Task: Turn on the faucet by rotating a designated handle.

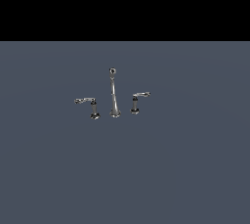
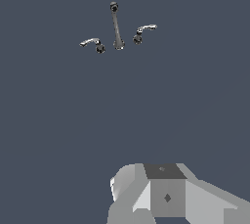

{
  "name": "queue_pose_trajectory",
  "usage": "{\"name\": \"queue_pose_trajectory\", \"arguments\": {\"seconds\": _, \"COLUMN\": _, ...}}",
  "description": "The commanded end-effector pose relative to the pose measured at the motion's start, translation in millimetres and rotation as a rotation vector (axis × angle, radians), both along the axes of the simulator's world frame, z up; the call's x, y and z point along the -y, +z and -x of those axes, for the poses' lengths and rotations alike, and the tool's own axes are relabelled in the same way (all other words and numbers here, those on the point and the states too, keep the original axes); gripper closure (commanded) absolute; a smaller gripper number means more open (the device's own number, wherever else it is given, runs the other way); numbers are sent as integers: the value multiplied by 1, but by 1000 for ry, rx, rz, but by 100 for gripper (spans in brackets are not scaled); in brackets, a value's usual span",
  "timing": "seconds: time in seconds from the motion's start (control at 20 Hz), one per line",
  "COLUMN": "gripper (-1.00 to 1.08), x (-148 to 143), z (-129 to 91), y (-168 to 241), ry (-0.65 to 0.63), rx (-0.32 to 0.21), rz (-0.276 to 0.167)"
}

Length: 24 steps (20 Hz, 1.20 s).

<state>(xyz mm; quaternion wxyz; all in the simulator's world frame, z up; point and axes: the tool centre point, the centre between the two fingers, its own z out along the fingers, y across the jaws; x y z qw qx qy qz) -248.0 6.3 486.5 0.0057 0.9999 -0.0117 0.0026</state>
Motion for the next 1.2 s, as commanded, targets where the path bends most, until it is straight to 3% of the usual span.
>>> {"name": "queue_pose_trajectory", "arguments": {"seconds": 0.0, "gripper": 108, "x": 0, "z": 0, "y": 0, "ry": 0, "rx": 0, "rz": 0}}
{"name": "queue_pose_trajectory", "arguments": {"seconds": 0.55, "gripper": 108, "x": -15, "z": -6, "y": -18, "ry": -60, "rx": 0, "rz": -1}}
{"name": "queue_pose_trajectory", "arguments": {"seconds": 1.15, "gripper": 108, "x": -61, "z": -32, "y": -78, "ry": -260, "rx": 0, "rz": -4}}
